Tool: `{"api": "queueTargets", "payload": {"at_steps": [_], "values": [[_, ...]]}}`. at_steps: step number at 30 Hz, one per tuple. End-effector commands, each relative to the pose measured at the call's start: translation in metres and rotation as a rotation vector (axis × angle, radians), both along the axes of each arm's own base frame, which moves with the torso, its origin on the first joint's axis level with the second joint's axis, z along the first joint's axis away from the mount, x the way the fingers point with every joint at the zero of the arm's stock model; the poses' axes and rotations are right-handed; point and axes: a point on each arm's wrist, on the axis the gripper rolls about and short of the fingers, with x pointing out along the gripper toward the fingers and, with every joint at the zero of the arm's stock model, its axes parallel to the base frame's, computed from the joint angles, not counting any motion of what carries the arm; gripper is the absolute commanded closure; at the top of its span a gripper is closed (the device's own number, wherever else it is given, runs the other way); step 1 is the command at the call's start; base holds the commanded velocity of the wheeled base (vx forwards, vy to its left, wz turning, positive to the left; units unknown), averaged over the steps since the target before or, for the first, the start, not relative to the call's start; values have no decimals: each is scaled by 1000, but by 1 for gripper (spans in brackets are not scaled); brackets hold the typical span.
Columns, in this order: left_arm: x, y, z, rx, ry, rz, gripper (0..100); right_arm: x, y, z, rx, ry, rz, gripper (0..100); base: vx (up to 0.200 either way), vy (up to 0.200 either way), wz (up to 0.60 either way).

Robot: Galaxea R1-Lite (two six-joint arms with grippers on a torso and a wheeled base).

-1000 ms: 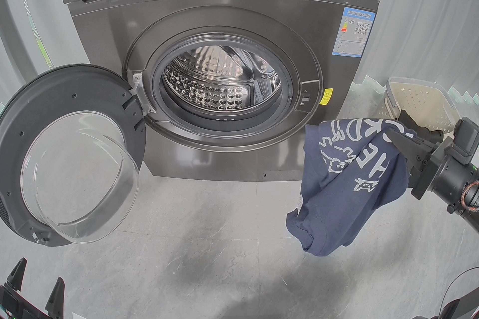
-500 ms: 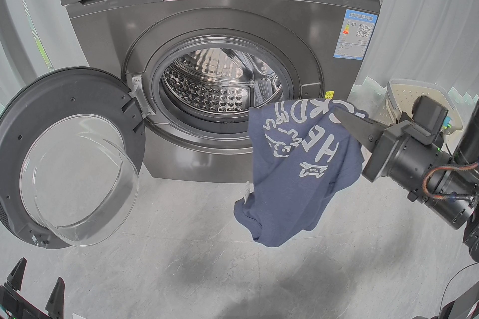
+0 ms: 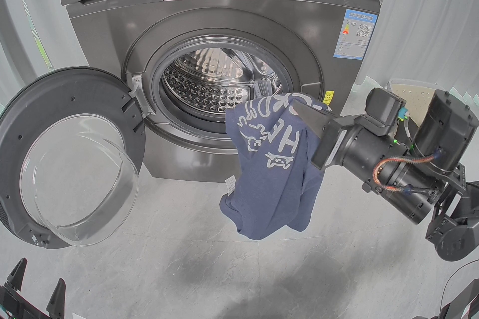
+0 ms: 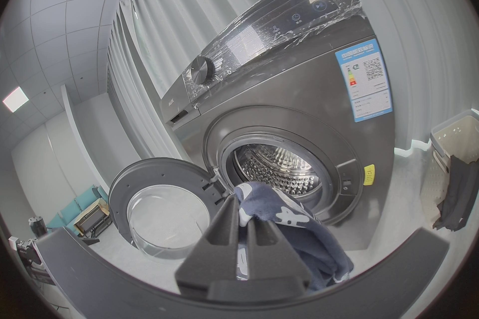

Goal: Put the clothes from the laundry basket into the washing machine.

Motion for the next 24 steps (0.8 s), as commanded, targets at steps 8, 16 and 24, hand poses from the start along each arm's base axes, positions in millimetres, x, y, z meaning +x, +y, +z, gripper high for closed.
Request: {"api": "queueTargets", "payload": {"at_steps": [8,16,24], "values": [[-5,-1,15,-18,-99,-16,0,23,25,-7,22,-16,-14,100,0,0,0],[5,-6,90,-63,-64,-266,0,35,41,0,74,-67,-8,100,0,0,0],[97,-16,81,-53,267,-557,0,43,47,4,116,-119,-15,100,0,0,0]]}}
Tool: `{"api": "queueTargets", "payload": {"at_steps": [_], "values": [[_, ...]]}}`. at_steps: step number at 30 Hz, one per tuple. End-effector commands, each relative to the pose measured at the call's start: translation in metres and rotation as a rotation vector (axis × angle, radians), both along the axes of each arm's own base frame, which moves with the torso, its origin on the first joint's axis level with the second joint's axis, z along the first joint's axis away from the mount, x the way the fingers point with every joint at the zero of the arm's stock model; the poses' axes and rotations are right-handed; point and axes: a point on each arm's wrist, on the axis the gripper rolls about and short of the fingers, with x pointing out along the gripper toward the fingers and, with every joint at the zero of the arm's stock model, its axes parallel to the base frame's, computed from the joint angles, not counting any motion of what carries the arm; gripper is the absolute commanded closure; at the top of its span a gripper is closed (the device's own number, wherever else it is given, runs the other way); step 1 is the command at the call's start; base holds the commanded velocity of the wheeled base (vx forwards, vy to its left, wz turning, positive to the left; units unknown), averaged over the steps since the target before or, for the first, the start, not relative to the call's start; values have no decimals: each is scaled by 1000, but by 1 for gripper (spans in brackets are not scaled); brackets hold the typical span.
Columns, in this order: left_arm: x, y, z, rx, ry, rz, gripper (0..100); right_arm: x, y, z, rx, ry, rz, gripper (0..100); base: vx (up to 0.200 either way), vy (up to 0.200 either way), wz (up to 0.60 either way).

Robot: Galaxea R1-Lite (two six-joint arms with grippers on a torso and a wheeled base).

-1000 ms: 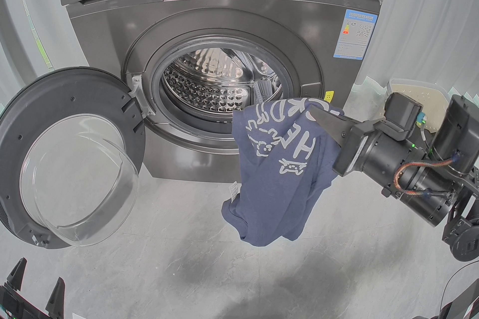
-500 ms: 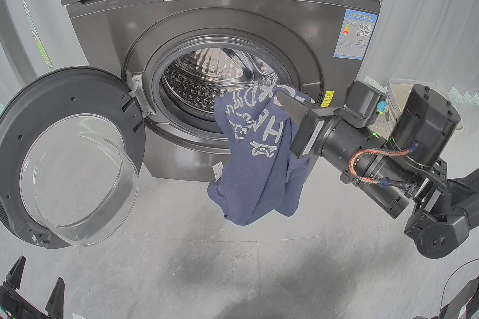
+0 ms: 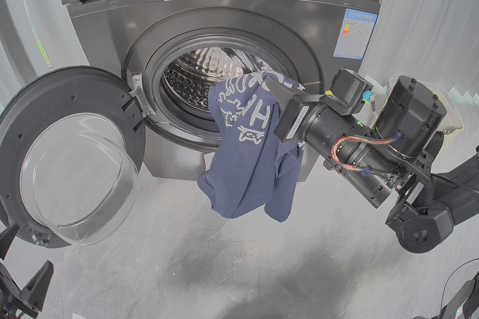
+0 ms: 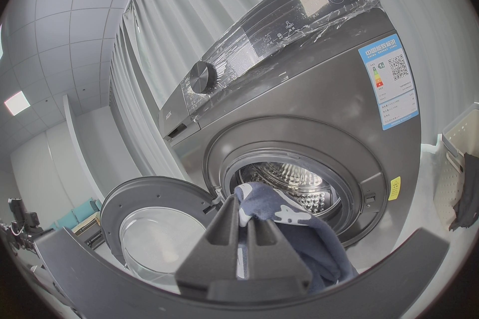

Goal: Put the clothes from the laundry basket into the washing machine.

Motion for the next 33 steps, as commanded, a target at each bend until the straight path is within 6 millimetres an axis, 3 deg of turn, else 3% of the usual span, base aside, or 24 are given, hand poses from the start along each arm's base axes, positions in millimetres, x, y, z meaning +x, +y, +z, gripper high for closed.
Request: {"api": "queueTargets", "payload": {"at_steps": [1,7,13,21,33], "values": [[88,-10,4,21,325,-275,0,12,12,0,33,-41,-3,100,0,0,0],[130,-40,3,20,380,-465,0,18,20,-2,38,-45,-1,100,0,0,0],[173,-60,-12,41,426,-437,0,20,21,2,46,-54,-9,100,0,0,0],[210,-80,-39,15,469,-472,0,19,20,2,48,-54,-12,100,0,0,0],[241,-92,-69,-84,534,-519,0,17,19,4,51,-57,-11,100,0,0,0]]}}
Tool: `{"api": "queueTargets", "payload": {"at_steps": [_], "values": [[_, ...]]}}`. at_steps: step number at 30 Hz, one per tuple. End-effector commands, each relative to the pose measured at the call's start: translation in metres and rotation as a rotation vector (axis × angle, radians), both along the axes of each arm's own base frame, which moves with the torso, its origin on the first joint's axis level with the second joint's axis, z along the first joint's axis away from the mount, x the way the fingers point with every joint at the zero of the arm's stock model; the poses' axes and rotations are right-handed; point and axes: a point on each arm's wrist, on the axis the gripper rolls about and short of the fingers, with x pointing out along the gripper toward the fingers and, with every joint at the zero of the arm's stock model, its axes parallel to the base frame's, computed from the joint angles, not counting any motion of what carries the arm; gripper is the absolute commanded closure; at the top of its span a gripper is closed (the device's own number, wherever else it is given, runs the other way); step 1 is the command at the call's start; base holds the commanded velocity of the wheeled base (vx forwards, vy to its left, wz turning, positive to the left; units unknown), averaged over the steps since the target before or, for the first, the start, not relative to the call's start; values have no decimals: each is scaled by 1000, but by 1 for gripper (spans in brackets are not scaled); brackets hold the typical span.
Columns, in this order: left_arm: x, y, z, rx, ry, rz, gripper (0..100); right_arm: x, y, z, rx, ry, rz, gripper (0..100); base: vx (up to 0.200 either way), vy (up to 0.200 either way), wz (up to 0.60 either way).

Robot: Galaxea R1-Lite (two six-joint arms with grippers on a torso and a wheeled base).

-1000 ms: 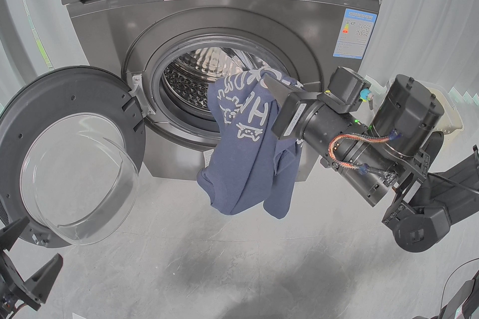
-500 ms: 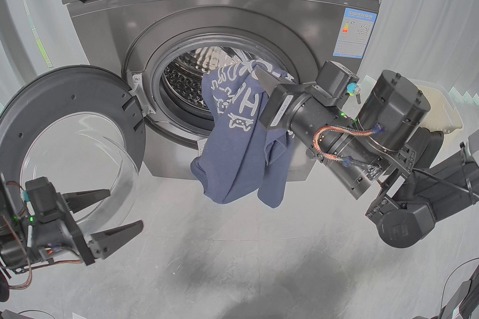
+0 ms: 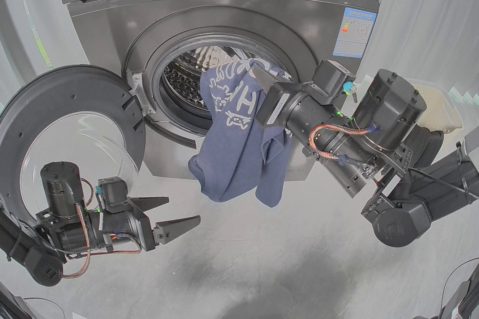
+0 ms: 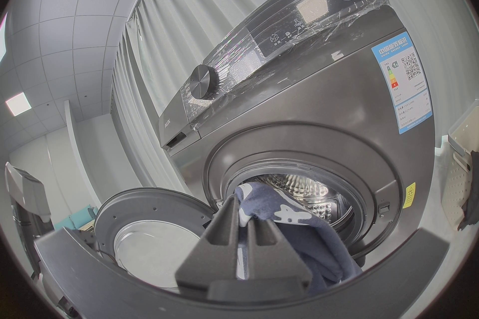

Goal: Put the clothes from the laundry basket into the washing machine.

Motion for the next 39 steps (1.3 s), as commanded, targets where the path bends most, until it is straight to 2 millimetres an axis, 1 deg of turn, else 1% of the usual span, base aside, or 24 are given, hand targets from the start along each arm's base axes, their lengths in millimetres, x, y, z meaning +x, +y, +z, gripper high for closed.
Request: {"api": "queueTargets", "payload": {"at_steps": [1,5,7,8,9,13,18,19,20,21,25,27,29,39], "values": [[19,-7,-32,24,99,-6,0,-1,0,2,3,-3,2,100,0,0,0],[30,-11,-45,18,94,-3,0,-2,0,2,4,-5,3,100,0,0,0],[34,-12,-47,8,89,-2,0,-2,0,2,4,-5,3,100,0,0,0],[40,-16,-49,-19,84,0,0,-2,0,3,7,-7,3,100,0,0,0],[41,-17,-49,-23,84,0,0,-2,0,3,7,-7,3,100,0,0,0],[60,-25,-53,-105,85,17,0,-8,0,7,16,-15,15,100,0,0,0],[70,-29,-64,-105,93,17,0,-10,2,8,18,-17,23,100,0,0,0],[75,-31,-67,-112,82,18,0,-10,2,8,18,-17,23,100,0,0,0],[75,-31,-67,-112,82,18,0,-10,2,8,18,-17,23,100,0,0,0],[80,-32,-69,-122,68,20,0,-10,2,9,19,-18,23,100,0,0,0],[92,-36,-68,-167,32,26,0,-12,3,9,20,-18,29,100,0,0,0],[94,-36,-67,-178,23,27,0,-13,4,9,20,-18,32,100,0,0,0],[99,-38,-63,-212,-12,27,0,-13,3,7,17,-11,25,100,0,0,0],[102,-41,-52,-224,-58,23,0,-13,3,5,18,-14,23,100,0,0,0]]}}
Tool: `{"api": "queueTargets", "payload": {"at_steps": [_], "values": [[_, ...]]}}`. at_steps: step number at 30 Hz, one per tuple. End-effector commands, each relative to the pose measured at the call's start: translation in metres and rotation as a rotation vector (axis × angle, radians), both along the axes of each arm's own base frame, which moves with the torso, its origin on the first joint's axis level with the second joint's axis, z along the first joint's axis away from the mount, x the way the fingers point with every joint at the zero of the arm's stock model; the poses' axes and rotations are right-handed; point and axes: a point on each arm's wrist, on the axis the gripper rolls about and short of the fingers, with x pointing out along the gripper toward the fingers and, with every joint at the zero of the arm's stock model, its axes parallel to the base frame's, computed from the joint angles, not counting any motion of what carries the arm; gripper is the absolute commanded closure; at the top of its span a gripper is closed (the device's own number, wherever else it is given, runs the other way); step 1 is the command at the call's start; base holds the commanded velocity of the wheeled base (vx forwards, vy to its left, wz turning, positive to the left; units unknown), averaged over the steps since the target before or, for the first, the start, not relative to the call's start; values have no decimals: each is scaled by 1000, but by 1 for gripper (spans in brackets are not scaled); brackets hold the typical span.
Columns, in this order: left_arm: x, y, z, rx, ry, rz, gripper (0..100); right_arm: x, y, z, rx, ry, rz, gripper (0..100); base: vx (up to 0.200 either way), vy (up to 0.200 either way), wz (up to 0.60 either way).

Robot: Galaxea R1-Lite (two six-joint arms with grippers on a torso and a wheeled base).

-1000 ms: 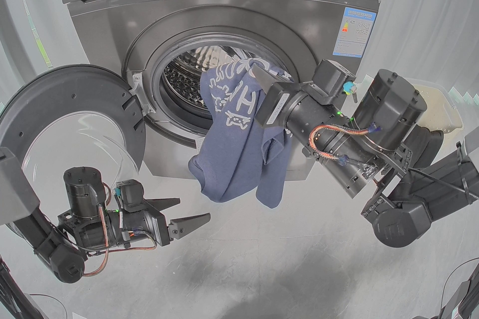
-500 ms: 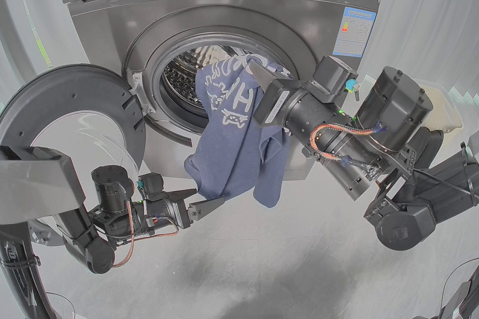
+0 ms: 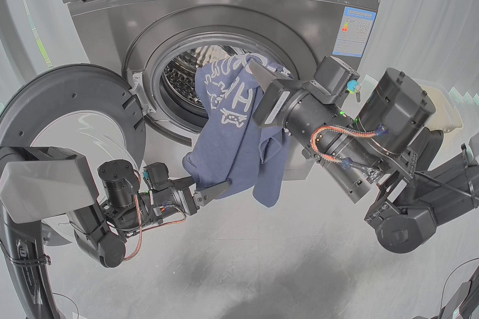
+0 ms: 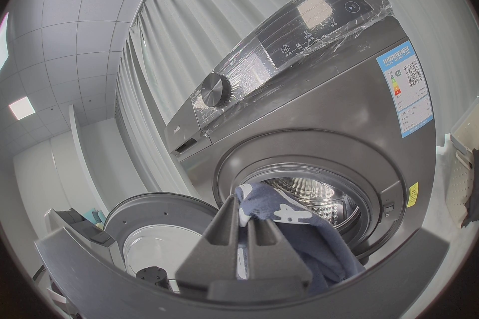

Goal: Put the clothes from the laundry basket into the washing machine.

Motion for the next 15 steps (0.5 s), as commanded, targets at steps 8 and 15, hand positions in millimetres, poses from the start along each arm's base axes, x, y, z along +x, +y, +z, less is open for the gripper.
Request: {"api": "queueTargets", "payload": {"at_steps": [8,15], "values": [[-3,-1,20,-28,-53,-1,100,-1,-1,-6,-16,14,-1,100,0,0,0],[-17,-4,30,-36,-60,-21,100,3,-3,-8,-23,17,-13,100,0,0,0]]}}
